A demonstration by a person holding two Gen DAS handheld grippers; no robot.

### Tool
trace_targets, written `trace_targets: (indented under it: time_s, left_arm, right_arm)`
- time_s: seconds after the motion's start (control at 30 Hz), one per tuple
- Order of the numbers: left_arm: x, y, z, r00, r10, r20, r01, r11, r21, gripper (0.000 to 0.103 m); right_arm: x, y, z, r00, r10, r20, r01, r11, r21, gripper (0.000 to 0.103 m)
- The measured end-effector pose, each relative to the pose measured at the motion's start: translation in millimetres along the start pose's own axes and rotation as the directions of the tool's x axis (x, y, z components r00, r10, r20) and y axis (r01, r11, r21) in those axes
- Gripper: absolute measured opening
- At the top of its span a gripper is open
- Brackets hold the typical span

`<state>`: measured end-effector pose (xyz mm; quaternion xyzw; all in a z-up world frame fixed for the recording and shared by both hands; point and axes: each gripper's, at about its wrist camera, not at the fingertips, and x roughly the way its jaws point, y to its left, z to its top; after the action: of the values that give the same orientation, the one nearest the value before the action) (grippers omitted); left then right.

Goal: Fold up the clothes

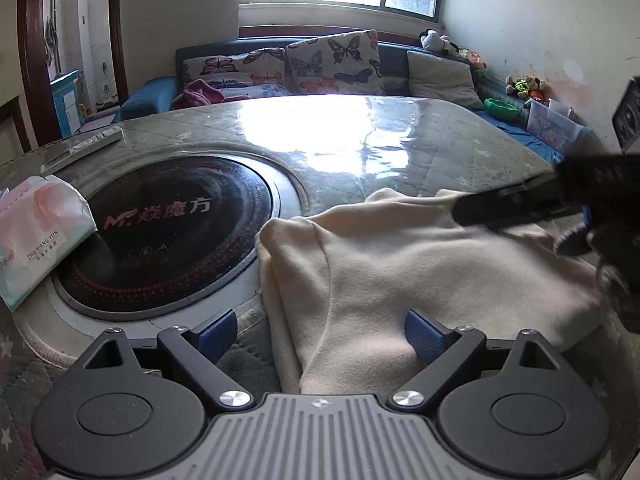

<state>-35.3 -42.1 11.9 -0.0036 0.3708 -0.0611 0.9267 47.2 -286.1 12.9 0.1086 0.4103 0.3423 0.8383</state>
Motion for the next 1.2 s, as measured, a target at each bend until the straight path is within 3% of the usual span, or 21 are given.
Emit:
trace_targets:
  time_s: [0.33,0.53,0.77,1.03,1.2]
  left_arm:
    - [1.9,2.8,0.0,1.0,-0.007,-0.006,0.007,1.0,-0.009,0.096]
    - [4.1,4.4,0.6,1.0,-0.014,-0.014,0.013,1.0,-0.02,0.096]
    - [5.1,7.1,0.5,1.0,-0.016,-0.014,0.016,0.999,-0.029,0.097]
    - [5.6,7.5,-0.1,1.0,-0.013,-0.017,0.012,0.999,-0.035,0.099]
    - [5.2,8.6,-0.9,1.0,-0.013,-0.017,0.012,0.999,-0.038,0.099]
  right_arm:
    - [22.8,20.8,5.7,0.999,0.03,-0.026,-0.032,0.998,-0.058,0.102]
    - [42.5,22.5,17.7,0.999,0.033,-0.01,-0.034,0.999,-0.032,0.103]
    - [47.9,37.1,20.9,0.991,0.133,-0.034,-0.134,0.99,-0.048,0.103]
    - [60.9,44.3,26.2,0.995,0.099,-0.034,-0.1,0.994,-0.041,0.103]
    - [34.9,46.4,22.3,1.0,0.009,0.003,-0.009,0.992,-0.123,0.103]
